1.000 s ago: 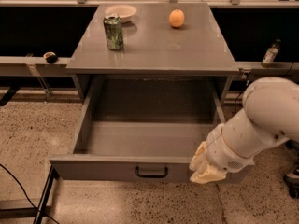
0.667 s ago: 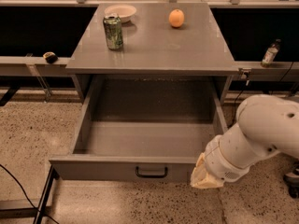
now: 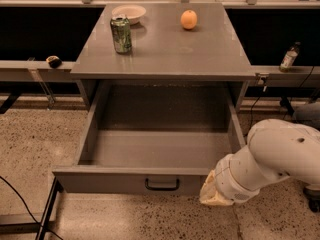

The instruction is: Close top drawer

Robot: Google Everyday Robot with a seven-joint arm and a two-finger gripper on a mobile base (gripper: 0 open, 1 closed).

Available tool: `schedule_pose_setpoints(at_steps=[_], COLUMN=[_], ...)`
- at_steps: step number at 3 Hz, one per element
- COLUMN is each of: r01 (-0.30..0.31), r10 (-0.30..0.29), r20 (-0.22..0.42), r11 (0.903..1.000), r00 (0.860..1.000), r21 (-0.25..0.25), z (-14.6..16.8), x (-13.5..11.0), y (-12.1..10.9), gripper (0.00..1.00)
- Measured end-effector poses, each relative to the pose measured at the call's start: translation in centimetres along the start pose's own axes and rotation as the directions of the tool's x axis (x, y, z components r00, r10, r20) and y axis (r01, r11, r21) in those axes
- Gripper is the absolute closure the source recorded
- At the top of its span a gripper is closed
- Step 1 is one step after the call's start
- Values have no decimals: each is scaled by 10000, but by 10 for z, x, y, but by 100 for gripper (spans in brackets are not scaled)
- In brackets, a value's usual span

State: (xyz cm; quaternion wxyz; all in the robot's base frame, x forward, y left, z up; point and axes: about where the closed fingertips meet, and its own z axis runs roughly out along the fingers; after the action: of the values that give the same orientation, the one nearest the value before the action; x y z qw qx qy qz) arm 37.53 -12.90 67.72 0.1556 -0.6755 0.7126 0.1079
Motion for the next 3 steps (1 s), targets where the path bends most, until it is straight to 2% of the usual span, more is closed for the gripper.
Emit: schedule_pose_setpoints(at_steps=[1,2,3], r01=[-128,-359,-359], r10=[129,314,313], r20=[-10,307,308], r11=[9981,9866,9865], r00=[9999,9990,9990], r21=[596,1594,1596], z=[16,36,36], x=[1,7,7], y=[-18,-36,-35], gripper=[100,100,100])
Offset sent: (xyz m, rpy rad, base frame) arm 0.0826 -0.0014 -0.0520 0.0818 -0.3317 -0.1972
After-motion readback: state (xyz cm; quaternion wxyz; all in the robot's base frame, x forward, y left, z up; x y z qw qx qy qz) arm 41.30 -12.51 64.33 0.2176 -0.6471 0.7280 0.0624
